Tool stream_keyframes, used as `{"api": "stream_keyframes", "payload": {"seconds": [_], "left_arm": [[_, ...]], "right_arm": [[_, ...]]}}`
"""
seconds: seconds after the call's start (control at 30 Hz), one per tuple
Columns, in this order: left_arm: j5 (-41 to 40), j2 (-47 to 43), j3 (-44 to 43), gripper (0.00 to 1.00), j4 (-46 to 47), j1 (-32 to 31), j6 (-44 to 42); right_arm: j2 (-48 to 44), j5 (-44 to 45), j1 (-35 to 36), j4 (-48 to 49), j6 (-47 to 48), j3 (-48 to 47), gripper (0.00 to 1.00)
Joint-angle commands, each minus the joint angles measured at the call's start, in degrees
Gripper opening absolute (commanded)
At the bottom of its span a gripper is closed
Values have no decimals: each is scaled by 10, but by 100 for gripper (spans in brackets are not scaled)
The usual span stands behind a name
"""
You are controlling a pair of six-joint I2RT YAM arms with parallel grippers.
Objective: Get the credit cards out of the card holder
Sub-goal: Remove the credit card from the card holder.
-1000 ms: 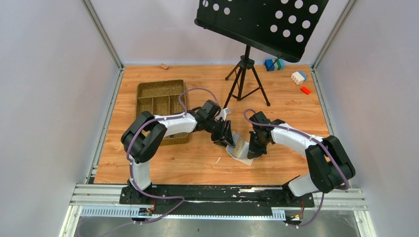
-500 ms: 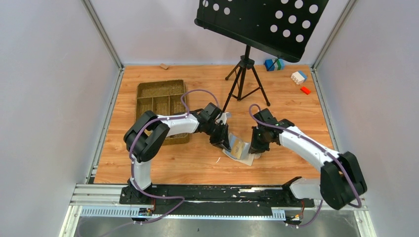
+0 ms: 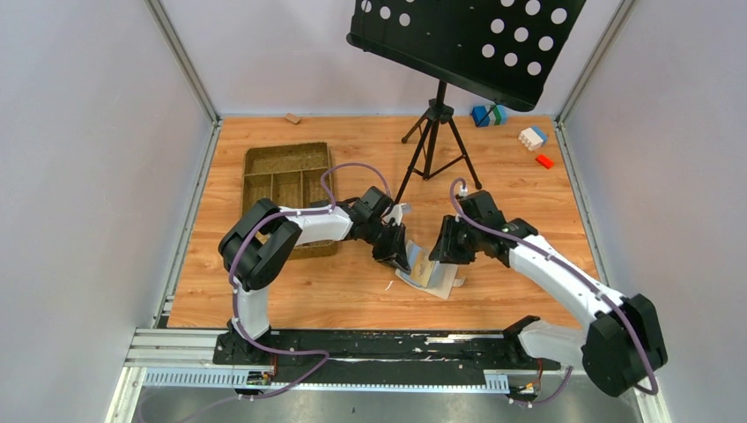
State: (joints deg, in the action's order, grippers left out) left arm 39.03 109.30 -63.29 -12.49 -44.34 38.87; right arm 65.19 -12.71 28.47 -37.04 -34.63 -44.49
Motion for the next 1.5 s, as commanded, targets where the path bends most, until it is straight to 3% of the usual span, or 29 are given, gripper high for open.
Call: {"api": "stream_keyframes", "payload": {"seconds": [0.0,0.03,0.07,0.27,0.43,0.57,0.8,1.07,1.23,1.37,1.47], "left_arm": [[-7,-23,5,9,-9,-2,-14],[-7,-23,5,9,-9,-2,-14],[-6,-23,5,9,-8,-2,-14],[-3,-18,3,12,2,-2,-7],[12,-10,2,28,27,-2,5],[26,2,-3,34,41,-2,11],[41,27,-19,32,44,-2,14],[66,44,-4,40,86,-3,33],[85,56,12,32,145,-4,76],[64,46,36,4,184,-4,91],[71,42,39,0,190,-3,100]], "right_arm": [[60,-28,1,52,-10,14,25],[83,-16,-1,40,-11,12,15],[103,-1,-6,28,-11,9,10],[187,-43,-52,65,7,42,0],[206,-70,-55,89,17,51,0],[205,-81,-56,99,20,54,1],[206,-91,-55,97,21,43,2],[193,-107,-56,106,18,53,4],[190,-110,-55,133,0,64,3],[192,-99,-55,115,0,51,2],[155,-93,-58,99,4,48,4]]}}
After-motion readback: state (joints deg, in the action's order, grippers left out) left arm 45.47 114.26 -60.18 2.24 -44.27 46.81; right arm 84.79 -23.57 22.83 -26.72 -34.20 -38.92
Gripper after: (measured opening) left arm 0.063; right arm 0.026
